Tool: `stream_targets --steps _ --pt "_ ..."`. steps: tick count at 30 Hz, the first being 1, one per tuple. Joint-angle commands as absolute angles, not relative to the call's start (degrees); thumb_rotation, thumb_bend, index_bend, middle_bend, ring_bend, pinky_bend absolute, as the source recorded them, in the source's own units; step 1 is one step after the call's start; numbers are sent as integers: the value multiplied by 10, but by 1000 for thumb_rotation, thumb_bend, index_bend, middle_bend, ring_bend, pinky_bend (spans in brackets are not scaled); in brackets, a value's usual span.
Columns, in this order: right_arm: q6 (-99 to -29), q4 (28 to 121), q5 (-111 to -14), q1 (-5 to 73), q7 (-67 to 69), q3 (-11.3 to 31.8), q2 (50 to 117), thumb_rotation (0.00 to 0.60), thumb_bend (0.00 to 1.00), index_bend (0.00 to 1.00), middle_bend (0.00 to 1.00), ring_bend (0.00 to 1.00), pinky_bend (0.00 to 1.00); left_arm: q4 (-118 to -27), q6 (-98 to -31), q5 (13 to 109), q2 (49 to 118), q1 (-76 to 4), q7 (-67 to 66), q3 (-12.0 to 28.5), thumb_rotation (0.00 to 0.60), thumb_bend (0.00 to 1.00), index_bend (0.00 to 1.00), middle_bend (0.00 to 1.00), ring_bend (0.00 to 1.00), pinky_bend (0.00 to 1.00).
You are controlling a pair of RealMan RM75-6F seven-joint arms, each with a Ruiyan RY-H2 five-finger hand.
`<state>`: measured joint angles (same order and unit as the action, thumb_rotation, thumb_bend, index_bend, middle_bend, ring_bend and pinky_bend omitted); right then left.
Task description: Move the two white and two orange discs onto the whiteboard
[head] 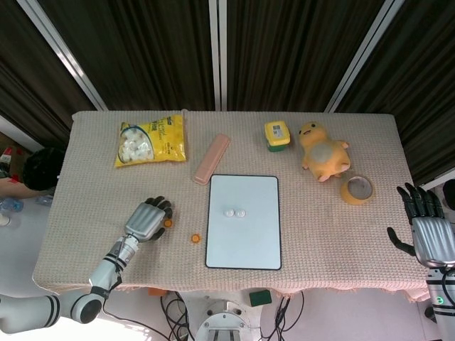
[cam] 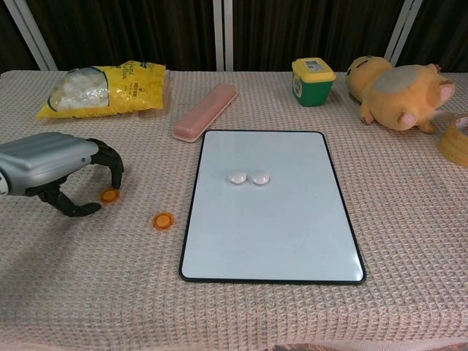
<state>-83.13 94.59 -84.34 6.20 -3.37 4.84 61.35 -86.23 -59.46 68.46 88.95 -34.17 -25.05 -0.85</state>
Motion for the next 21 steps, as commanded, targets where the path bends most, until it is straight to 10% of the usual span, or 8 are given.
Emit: stream_targets --steps 1,21 --pt "-830 945 -842 62 -33 48 614 596 317 0 0 0 0 -861 -591 685 891 -342 -249 -6 600 312 420 246 131 249" --pt "-827 937 -839 63 -27 48 617 596 317 0 0 0 0 -914 -570 684 888 -372 -274 37 600 316 501 260 139 257"
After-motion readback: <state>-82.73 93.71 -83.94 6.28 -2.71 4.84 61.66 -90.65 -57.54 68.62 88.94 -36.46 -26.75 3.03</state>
